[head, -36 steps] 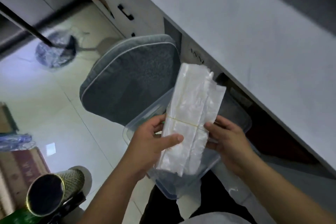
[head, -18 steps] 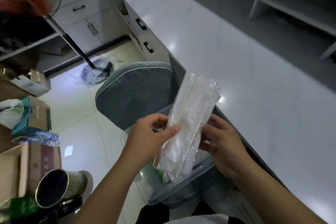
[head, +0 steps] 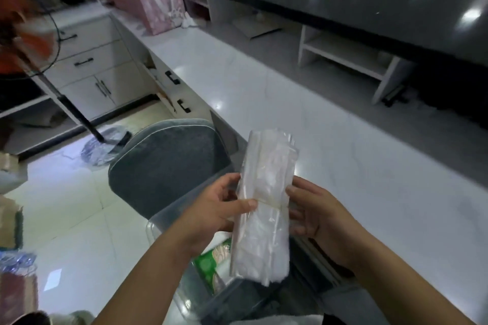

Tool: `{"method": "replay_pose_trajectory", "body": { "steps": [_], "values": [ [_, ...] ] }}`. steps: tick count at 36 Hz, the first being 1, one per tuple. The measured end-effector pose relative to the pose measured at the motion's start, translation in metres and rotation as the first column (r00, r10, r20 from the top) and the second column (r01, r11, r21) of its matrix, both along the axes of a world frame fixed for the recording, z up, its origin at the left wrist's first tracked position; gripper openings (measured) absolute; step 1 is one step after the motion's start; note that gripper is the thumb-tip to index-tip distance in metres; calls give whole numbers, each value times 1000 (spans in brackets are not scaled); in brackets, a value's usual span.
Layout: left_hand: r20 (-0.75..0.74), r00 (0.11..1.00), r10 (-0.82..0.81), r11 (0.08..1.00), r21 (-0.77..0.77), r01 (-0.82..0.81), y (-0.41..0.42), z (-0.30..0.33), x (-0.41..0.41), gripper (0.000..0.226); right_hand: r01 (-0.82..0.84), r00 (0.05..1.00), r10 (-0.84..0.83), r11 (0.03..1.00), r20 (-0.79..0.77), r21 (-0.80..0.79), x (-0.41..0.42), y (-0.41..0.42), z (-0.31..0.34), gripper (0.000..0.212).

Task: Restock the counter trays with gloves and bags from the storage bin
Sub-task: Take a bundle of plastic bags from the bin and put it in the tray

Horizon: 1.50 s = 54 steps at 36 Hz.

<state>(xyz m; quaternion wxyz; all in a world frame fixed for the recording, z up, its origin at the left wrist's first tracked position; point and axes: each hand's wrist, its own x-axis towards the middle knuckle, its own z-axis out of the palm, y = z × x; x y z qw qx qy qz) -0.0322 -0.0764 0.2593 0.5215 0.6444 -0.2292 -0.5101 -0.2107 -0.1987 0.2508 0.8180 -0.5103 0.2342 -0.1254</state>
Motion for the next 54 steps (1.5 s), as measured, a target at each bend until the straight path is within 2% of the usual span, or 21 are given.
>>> {"method": "replay_pose_trajectory", "body": {
  "steps": [2, 6, 10, 12, 16, 21, 25, 29, 34, 40, 44, 49, 54],
  "values": [
    [-4, 998, -58, 998, -28, 58, -2, -2, -12, 52, 46, 999, -47, 996, -11, -71, -17, 12, 6, 38],
    [-2, 984, -177, 980, -98, 176, 2, -3, -36, 48, 253, 961, -269, 949, -68, -189, -45, 45, 12, 57],
    [51, 954, -294, 944, -142, 298, 19, -2, -62, 54, 418, 885, -449, 882, -121, -217, -75, 87, 22, 53],
    [32, 912, -409, 896, -175, 408, 30, -2, -73, 54, 481, 843, -517, 848, -146, -223, -94, 109, 27, 51],
    [-42, 768, -639, 757, -210, 619, 46, -5, -102, 66, 601, 733, -651, 756, -196, -260, -140, 154, 32, 50],
    [-42, 666, -745, 648, -281, 708, 61, -2, -168, 67, 703, 594, -768, 640, -237, -311, -204, 208, 47, 45],
    [-65, 613, -787, 597, -326, 733, 73, 7, -216, 69, 756, 538, -816, 577, -210, -308, -247, 238, 64, 42],
    [-59, 578, -814, 560, -349, 752, 79, 16, -246, 72, 769, 544, -822, 569, -171, -290, -278, 256, 73, 41],
    [3, 568, -823, 533, -342, 774, 81, 24, -276, 70, 771, 570, -811, 584, -132, -254, -312, 259, 74, 38],
    [59, 555, -830, 503, -349, 790, 68, 29, -329, 71, 766, 563, -820, 565, -103, -307, -367, 242, 72, 29],
    [71, 557, -827, 498, -365, 787, 54, 34, -388, 69, 782, 550, -832, 545, -77, -304, -423, 230, 79, 29],
    [87, 533, -842, 470, -367, 803, 41, 36, -473, 68, 801, 560, -825, 562, -76, -205, -503, 215, 77, 34],
    [120, 559, -821, 491, -353, 797, 26, 34, -539, 66, 825, 531, -846, 530, -51, -197, -566, 196, 70, 27]
  ]
}}
